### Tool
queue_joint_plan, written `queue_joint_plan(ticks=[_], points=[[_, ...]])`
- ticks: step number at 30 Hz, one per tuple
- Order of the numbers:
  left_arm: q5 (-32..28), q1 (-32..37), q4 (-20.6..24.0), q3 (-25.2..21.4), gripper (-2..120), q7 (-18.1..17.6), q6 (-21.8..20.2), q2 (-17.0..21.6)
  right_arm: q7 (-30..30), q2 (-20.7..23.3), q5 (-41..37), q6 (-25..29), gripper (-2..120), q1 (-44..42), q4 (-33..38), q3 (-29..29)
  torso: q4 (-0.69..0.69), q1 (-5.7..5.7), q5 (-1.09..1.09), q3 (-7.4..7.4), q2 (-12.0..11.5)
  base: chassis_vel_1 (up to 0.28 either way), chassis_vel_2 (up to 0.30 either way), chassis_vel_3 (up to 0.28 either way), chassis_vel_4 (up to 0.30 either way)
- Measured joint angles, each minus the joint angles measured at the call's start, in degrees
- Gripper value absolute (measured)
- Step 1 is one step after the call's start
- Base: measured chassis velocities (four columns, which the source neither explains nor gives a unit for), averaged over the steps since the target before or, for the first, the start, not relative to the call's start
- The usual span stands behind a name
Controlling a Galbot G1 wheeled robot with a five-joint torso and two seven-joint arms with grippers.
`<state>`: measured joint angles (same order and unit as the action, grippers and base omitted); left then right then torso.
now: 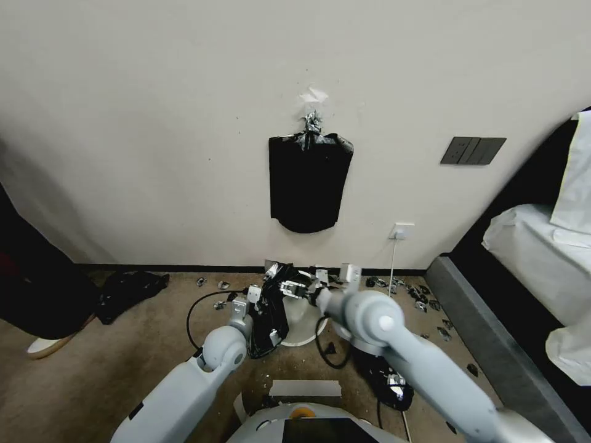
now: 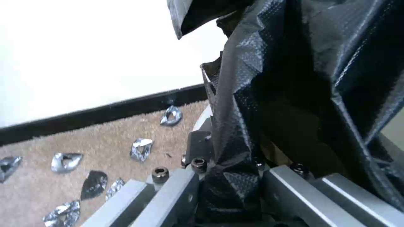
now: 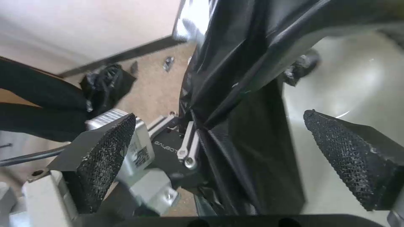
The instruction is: Place a trash bag onto the trash bin.
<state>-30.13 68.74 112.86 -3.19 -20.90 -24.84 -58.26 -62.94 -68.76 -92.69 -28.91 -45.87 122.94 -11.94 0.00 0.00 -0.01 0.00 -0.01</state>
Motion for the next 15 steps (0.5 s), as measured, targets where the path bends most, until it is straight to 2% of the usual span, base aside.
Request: queue_joint_plan(ticks=[15], points=[[0.0, -0.1, 0.1, -0.1, 0, 0.3, 0.5, -0.4, -0.4, -2.2, 5.2, 1.0, 99, 1.9, -4.5, -3.4, -0.01, 0.0, 0.01, 0.0, 0.0, 0.0, 0.0, 0.0, 0.0]])
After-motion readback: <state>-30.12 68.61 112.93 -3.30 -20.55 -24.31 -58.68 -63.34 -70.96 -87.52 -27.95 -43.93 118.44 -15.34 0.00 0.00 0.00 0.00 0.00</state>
